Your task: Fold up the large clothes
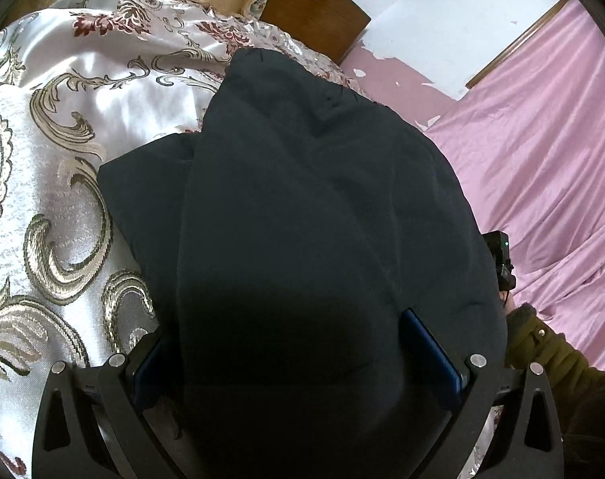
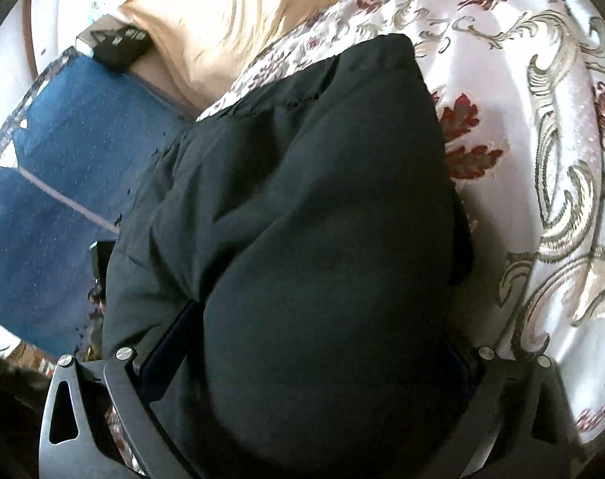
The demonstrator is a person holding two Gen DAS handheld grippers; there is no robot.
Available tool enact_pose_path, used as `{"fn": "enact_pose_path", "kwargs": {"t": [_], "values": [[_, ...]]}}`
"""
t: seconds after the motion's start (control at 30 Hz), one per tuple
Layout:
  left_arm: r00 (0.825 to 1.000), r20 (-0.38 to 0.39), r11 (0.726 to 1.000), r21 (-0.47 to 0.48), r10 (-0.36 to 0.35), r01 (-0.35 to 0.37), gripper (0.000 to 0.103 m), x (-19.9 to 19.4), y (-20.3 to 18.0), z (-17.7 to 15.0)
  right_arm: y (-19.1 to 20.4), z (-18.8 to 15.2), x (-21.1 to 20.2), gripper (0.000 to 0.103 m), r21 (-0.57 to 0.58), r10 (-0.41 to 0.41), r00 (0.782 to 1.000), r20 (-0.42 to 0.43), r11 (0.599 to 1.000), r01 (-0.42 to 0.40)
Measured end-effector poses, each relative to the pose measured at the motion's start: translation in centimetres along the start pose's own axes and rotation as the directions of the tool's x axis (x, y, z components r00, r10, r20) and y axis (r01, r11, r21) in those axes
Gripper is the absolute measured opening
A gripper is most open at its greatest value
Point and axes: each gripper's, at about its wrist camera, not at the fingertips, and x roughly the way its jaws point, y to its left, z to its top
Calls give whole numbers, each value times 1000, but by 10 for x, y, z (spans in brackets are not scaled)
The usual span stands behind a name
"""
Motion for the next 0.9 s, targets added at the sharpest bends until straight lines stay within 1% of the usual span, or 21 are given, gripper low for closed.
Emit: {"fn": "enact_pose_path", "kwargs": {"t": [0.07, 0.13, 0.23, 0.3, 0.37, 0.43, 0.47, 0.5, 0.53, 0.57, 0.6, 0.63, 0.67, 0.7, 0.73, 0.77, 0.8, 0.83, 0.9], "values": [[1000, 4, 1000, 5, 6, -6, 103, 0, -1, -1, 8, -2, 4, 102, -6, -24, 1000, 7, 1000, 25], [1000, 0, 1000, 7, 12, -12, 103, 1, -2, 0, 11, -5, 4, 102, 3, -41, 999, -3, 999, 41], [1000, -21, 1000, -8, 18, -18, 103, 4, -2, 4, 23, 2, 6, 102, 28, -82, 996, -40, 996, 84], [998, -45, 999, -20, 37, -38, 103, 7, -6, 6, 31, 4, 8, 102, 41, -111, 993, -49, 993, 113], [994, -81, 996, -49, 73, -77, 103, 9, -10, 9, 41, 2, 10, 100, 38, -156, 986, -64, 987, 159], [982, -121, 984, -87, 143, -154, 102, 11, -18, 13, 50, -3, 11, 95, 36, -194, 979, -67, 980, 197], [976, -127, 977, -102, 176, -189, 101, 12, -22, 13, 57, -5, 10, 90, 47, -214, 975, -65, 975, 217], [970, -129, 970, -102, 206, -220, 97, 12, -27, 13, 60, -6, 8, 83, 53, -222, 973, -63, 973, 226], [961, -130, 962, -94, 244, -257, 90, 12, -34, 14, 66, -7, 6, 79, 55, -234, 970, -59, 970, 237], [955, -127, 956, -83, 269, -281, 86, 11, -41, 15, 72, -9, 4, 72, 55, -246, 968, -54, 967, 249], [945, -122, 947, -70, 302, -312, 77, 10, -48, 15, 78, -11, 0, 64, 56, -254, 966, -41, 965, 256], [936, -120, 938, -64, 330, -339, 67, 9, -54, 15, 82, -13, -2, 61, 58, -258, 966, -31, 964, 260], [925, -121, 926, -74, 359, -369, 63, 6, -60, 15, 85, -15, -5, 55, 64, -262, 965, -21, 963, 262], [920, -122, 920, -83, 372, -383, 53, 4, -64, 16, 85, -17, -12, 49, 76, -262, 965, -6, 962, 262], [915, -120, 914, -92, 385, -396, 43, 1, -67, 16, 86, -18, -18, 47, 87, -262, 965, 11, 962, 260], [912, -105, 908, -98, 397, -406, 38, -4, -74, 17, 87, -19, -22, 43, 90, -267, 963, 25, 960, 264], [910, -92, 906, -96, 403, -411, 29, -8, -79, 17, 86, -21, -27, 39, 97, -274, 961, 33, 958, 270], [905, -78, 902, -89, 417, -423, 24, -14, -87, 18, 85, -23, -33, 38, 101, -278, 960, 41, 957, 273], [894, -59, 891, -75, 445, -448, 20, -24, -103, 19, 96, -24, -40, 32, 79, -294, 954, 60, 954, 289]]}}
